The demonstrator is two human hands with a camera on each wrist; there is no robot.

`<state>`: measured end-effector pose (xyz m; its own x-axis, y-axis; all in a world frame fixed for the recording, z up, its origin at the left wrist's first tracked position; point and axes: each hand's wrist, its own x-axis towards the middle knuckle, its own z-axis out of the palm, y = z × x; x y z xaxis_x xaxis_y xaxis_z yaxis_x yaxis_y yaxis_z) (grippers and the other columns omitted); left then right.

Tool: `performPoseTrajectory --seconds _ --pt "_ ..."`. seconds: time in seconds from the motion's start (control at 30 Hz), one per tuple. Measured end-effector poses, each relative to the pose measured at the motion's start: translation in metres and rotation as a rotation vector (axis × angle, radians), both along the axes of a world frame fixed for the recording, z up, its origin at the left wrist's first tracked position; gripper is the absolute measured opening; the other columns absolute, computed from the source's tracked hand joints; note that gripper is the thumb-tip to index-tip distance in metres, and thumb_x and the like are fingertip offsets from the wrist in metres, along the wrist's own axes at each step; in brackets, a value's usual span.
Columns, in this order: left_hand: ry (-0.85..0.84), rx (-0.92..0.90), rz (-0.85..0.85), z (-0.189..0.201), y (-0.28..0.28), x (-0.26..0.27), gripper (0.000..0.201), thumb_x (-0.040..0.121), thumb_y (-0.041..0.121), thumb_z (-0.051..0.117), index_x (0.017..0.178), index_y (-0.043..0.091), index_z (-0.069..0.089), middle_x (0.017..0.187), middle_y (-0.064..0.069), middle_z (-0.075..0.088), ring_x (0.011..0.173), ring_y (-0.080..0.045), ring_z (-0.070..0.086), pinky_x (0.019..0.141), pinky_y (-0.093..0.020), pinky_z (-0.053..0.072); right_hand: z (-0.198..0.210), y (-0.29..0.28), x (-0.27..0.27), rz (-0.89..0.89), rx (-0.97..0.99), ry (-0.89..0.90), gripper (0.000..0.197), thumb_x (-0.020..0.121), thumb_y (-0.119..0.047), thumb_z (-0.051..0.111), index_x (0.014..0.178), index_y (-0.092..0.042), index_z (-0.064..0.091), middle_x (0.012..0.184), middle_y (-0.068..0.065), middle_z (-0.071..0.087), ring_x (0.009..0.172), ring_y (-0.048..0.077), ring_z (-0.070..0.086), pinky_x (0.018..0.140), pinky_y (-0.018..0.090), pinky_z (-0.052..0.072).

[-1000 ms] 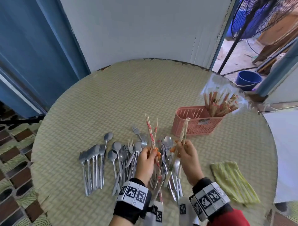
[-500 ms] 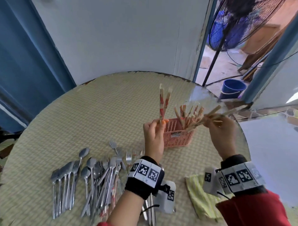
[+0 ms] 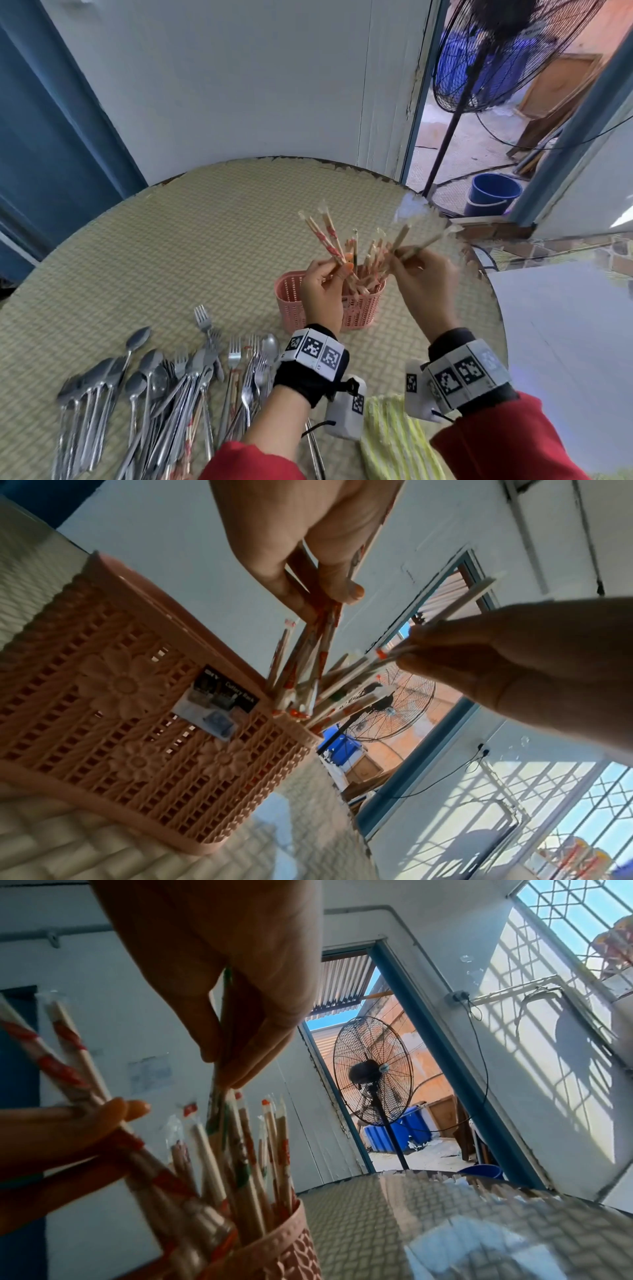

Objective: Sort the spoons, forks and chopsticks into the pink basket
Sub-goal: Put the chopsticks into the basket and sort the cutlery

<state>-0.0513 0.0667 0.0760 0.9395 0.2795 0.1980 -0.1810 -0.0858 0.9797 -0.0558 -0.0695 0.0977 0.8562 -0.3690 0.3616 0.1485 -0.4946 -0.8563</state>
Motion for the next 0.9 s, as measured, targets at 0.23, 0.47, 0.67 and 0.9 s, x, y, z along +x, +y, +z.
performPoseTrajectory --seconds 0.23,0.47,0.67,0.9 --pt "-0.168 0.116 0.068 -0.006 -0.014 0.013 0.01 0.081 0.001 0.065 0.09 -0.002 0.068 0.089 0.004 0.056 0.083 0.005 0.057 0.076 -0.007 0.046 -0.023 -0.006 0.014 0.033 -0.212 0.173 0.012 0.081 -0.018 0.07 0.08 -0.006 0.069 0.078 0.002 0.059 0.072 0.022 0.059 0.057 0.014 0.034" --pt "-0.056 0.505 0.06 -0.024 -0.022 0.012 0.023 0.083 0.017 0.067 0.103 0.008 0.067 0.115 0.001 0.048 0.109 -0.004 0.037 0.096 -0.024 0.039 -0.02 -0.001 0.004 0.073 0.032 0.123 0.029 0.071 -0.01 0.079 0.092 -0.011 0.059 0.077 -0.005 0.064 0.07 0.008 0.063 0.06 0.003 0.046" --pt "-0.015 0.324 -0.019 -0.015 -0.013 0.003 0.067 0.075 0.031 0.075 0.132 0.039 0.042 0.12 0.01 0.041 0.115 -0.011 0.044 0.096 -0.029 0.044 -0.01 -0.003 -0.015 0.085 0.068 -0.006 0.029 0.082 -0.026 0.07 0.106 -0.022 0.055 0.096 -0.007 0.062 0.081 0.007 0.062 0.068 0.02 0.053" --pt "-0.233 0.292 -0.065 0.013 -0.009 -0.004 0.03 0.081 0.019 0.069 0.109 0.013 0.064 0.098 0.008 0.06 0.088 0.003 0.058 0.076 -0.007 0.046 -0.003 -0.004 -0.01 0.141 0.071 -0.117 0.018 0.093 -0.026 0.053 0.103 -0.013 0.061 0.093 -0.001 0.065 0.078 0.013 0.065 0.07 0.037 0.056"
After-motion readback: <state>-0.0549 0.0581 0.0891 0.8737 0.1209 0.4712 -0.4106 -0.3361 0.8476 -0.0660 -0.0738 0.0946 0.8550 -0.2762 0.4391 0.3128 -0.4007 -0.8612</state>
